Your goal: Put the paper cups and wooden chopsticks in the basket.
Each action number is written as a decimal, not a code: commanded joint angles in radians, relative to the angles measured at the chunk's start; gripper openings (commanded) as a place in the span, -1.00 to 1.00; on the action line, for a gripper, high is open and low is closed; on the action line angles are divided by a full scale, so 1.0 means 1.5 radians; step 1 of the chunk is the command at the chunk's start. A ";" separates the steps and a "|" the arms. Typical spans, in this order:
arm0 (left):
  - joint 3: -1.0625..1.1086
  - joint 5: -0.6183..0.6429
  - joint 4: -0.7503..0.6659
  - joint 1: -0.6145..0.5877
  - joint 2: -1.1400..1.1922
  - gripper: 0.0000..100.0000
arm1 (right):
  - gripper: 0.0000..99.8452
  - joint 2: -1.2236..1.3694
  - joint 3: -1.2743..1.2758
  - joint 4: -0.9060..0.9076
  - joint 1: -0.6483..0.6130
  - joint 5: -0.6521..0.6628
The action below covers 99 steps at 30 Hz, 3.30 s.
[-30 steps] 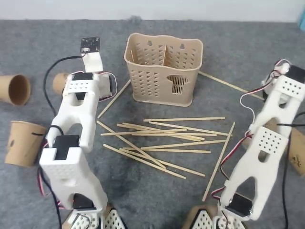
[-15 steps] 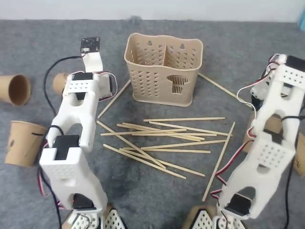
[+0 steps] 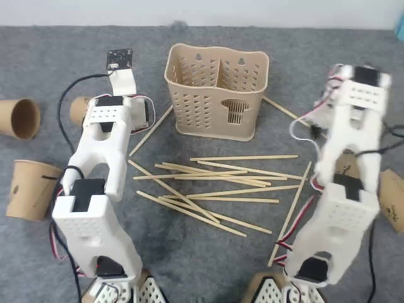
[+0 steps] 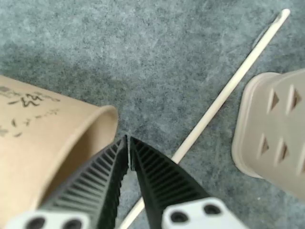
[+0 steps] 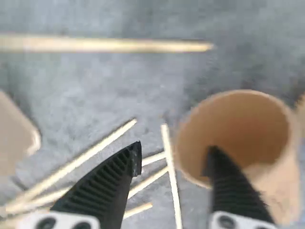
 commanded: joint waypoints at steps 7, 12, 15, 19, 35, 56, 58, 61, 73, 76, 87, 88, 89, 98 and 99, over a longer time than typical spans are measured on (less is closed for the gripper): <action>-0.015 -0.009 -0.005 -0.003 -0.012 -0.97 | -0.32 0.145 -0.251 -0.028 -0.007 0.454; -0.016 -0.009 -0.006 -0.003 -0.012 -0.97 | -0.32 0.264 -0.413 -0.041 0.005 0.602; -0.016 -0.009 -0.006 -0.003 -0.012 -0.97 | -0.32 0.331 -0.501 -0.026 -0.001 0.646; -0.016 -0.009 -0.006 -0.003 -0.012 -0.97 | -0.32 0.407 -0.591 -0.002 -0.017 0.651; -0.016 -0.009 -0.007 -0.002 -0.012 -0.97 | -0.68 0.526 -0.630 -0.006 -0.011 0.683; -0.016 -0.009 -0.007 -0.003 -0.012 -0.97 | -0.99 0.427 -0.777 0.068 0.005 0.676; -0.016 -0.009 -0.007 -0.003 -0.012 -0.97 | -0.99 0.407 -0.777 0.068 0.011 0.676; -0.016 -0.009 -0.007 -0.003 -0.012 -0.97 | -0.99 0.378 -0.781 0.068 0.025 0.622; -0.016 -0.009 -0.007 -0.003 -0.012 -0.97 | -0.99 0.198 -0.772 0.072 0.081 0.483; -0.016 -0.009 -0.007 -0.003 -0.012 -0.97 | -0.99 0.129 -0.713 0.072 0.093 0.470; -0.016 -0.009 -0.007 -0.003 -0.012 -0.97 | -0.99 -0.255 -0.252 0.069 0.094 0.432; -0.016 -0.009 -0.007 -0.003 -0.012 -0.97 | -0.99 -0.288 -0.214 0.068 0.094 0.432; -0.016 -0.009 -0.007 -0.003 -0.012 -0.97 | -0.99 -0.320 -0.179 0.068 0.093 0.432; -0.016 -0.009 -0.008 -0.003 -0.012 -0.97 | -0.99 -0.563 0.149 0.066 0.039 0.438; -0.016 -0.009 -0.008 -0.003 -0.012 -0.97 | -0.99 -0.586 0.194 0.066 0.019 0.438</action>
